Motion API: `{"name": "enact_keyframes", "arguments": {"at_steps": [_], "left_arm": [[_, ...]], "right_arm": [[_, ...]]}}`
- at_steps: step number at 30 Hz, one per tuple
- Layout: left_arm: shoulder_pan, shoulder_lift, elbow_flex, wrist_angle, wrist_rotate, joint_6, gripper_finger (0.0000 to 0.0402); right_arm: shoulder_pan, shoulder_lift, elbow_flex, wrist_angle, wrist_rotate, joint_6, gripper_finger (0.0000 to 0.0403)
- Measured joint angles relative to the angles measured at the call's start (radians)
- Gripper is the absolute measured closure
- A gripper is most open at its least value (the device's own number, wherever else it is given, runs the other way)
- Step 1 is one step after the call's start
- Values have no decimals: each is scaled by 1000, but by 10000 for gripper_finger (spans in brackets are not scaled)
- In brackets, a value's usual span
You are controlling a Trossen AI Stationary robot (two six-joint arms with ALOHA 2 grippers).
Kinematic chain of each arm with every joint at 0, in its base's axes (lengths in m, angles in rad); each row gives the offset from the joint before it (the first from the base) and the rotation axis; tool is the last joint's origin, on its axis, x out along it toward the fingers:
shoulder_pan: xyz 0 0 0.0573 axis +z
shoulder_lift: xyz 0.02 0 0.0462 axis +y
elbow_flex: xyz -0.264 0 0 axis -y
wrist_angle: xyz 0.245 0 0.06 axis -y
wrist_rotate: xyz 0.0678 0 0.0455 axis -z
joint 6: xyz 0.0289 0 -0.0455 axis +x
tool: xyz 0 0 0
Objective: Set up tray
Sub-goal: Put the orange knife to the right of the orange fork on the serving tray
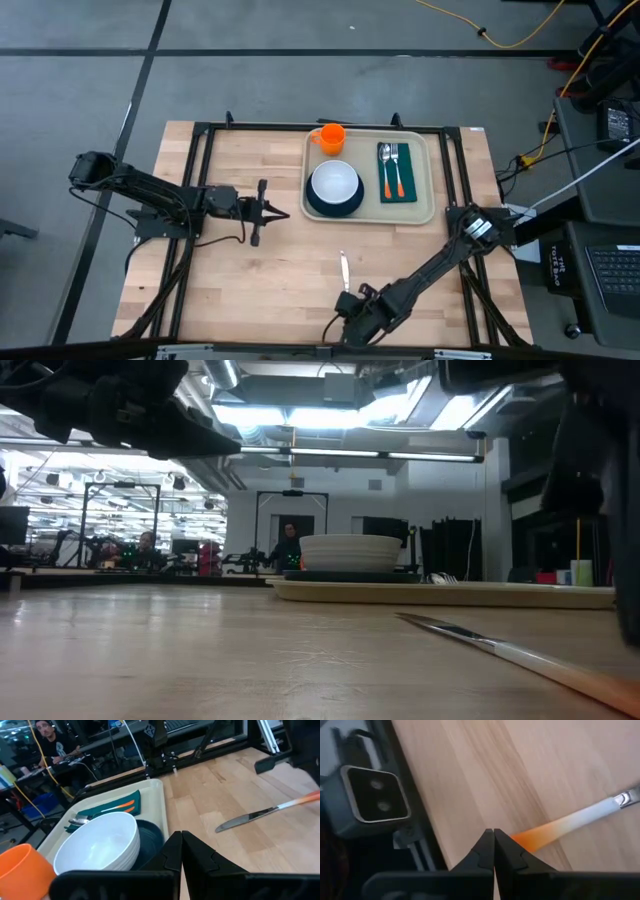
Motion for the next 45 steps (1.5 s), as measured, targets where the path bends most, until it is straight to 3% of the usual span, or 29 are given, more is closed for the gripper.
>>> {"name": "enact_keyframes", "arguments": {"at_steps": [12, 30, 45], "left_arm": [[0, 0, 0, 11, 0, -68, 400], [0, 0, 0, 11, 3, -93, 396], [0, 0, 0, 10, 3, -108, 398]], "right_arm": [[7, 19, 1, -41, -47, -28, 403], [5, 12, 3, -341, -52, -60, 403], [5, 6, 1, -447, -13, -391, 403]]}}
